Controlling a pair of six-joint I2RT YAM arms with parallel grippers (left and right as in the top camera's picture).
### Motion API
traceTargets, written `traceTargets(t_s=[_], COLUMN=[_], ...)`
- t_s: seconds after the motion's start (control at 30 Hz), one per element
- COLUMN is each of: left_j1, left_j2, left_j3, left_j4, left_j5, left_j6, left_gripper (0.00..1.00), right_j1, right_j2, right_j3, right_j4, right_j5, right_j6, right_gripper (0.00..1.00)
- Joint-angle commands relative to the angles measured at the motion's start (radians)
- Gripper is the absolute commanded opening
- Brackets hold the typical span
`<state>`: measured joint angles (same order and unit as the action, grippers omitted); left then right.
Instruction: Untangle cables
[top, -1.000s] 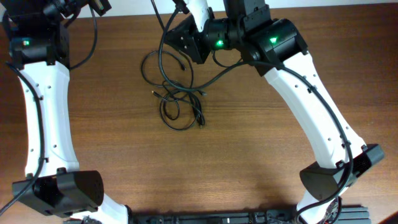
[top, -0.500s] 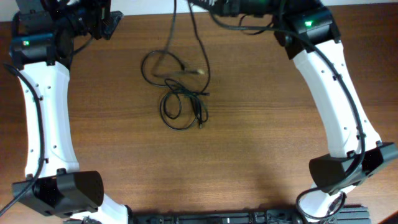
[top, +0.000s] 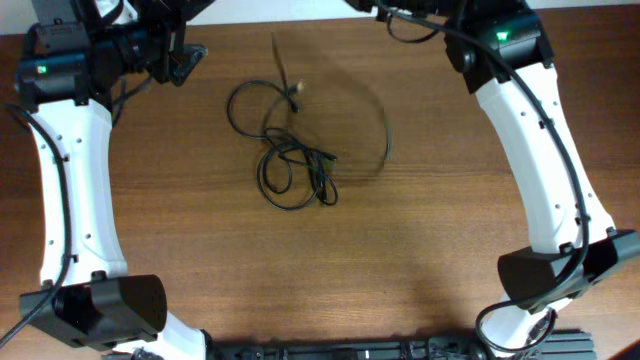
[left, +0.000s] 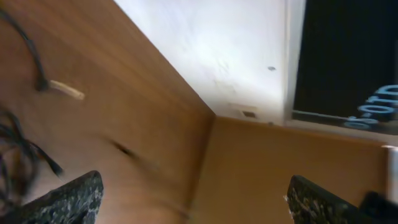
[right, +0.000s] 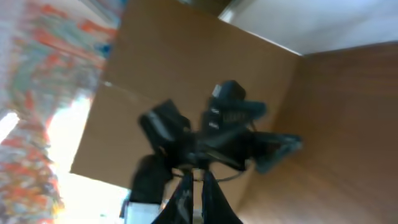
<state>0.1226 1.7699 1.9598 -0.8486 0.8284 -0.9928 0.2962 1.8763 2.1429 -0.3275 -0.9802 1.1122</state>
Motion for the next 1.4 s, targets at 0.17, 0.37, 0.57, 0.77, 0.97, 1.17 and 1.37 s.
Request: traceTargets(t_s=[0.17, 0.37, 0.57, 0.77, 0.97, 1.17, 1.37], left_j1=[-0.002, -0.134, -0.188, -0.188, -0.188, -0.188, -0.180], left_j2=[-0.016, -0.016, -0.015, 0.029, 0.084, 0.084, 0.083], left_j3=[0.004, 0.003, 0.003, 0.002, 0.002, 0.002, 0.002], left_j4=[0.005, -0.223, -0.293, -0.388, -0.388, -0.380, -0.341], left_j5=[0.159, -0.543, -0.860, -0.996, -0.945, -0.889, -0.498], left_j6=[-0.054, 0.067, 0.068, 0.312, 0.385, 0.384, 0.385], left_gripper=[0.93, 0.93, 0.99, 0.99, 0.99, 0.99, 0.99], right_j1=[-0.011, -0.106, -0.106, -0.047, 0.005, -0.004, -0.043], right_j2=[0.050, 0.140, 0.447, 0.584, 0.609, 0.597, 0.327], right_j3=[0.002, 0.002, 0.002, 0.002, 0.002, 0.013, 0.149], right_j4=[-0.262, -0.777, -0.715, -0.594, -0.568, -0.581, -0.591], right_j5=[0.110, 0.756, 0.620, 0.587, 0.641, 0.425, -0.011], right_j6=[-0.449, -0.948, -1.030, -1.031, -1.135, -1.094, -0.946], right_gripper=[0.35, 0.82, 0.99, 0.99, 0.90, 0.04, 0.04])
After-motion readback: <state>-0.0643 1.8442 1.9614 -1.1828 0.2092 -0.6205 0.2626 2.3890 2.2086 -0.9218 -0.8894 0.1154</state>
